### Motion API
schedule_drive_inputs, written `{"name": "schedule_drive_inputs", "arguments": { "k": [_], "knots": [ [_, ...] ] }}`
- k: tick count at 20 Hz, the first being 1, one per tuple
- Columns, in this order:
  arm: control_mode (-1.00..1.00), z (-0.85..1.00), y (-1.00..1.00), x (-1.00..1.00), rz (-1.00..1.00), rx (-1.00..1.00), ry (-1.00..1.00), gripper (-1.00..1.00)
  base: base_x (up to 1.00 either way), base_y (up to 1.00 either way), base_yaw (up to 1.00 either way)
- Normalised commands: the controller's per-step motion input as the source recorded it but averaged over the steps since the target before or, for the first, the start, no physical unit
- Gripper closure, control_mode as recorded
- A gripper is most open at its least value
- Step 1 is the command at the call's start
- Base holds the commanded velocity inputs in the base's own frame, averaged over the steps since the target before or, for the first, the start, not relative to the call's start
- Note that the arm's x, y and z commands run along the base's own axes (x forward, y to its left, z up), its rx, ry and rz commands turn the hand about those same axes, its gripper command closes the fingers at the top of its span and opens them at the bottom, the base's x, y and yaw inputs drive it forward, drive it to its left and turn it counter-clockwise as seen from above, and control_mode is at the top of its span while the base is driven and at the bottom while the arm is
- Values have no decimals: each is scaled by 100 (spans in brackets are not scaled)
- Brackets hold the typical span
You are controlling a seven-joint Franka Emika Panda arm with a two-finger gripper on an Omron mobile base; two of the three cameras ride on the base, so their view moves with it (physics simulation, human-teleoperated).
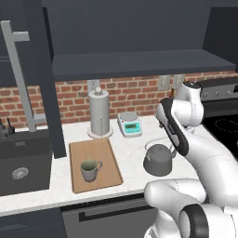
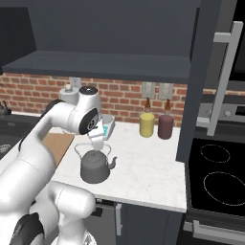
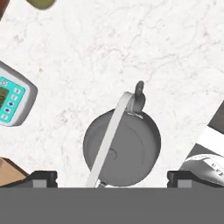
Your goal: Pick the kettle from the counter and place it on the tray. Then pick the mug from the cabinet and place it on the tray. Then close the cabinet doors.
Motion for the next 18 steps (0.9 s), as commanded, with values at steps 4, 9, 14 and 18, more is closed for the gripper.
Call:
{"name": "schedule_drive_inputs", "arguments": {
  "k": [4, 9, 14, 18],
  "knots": [
    [-100, -25, 0, 24, -1, 1, 2, -100, 0, 0, 0],
    [-100, -27, 0, 21, -1, 1, 2, -100, 0, 0, 0],
    [-100, -25, 1, 25, -2, 1, 8, -100, 0, 0, 0],
    [-100, -24, 3, 14, -1, 1, 7, -100, 0, 0, 0]
  ]
}}
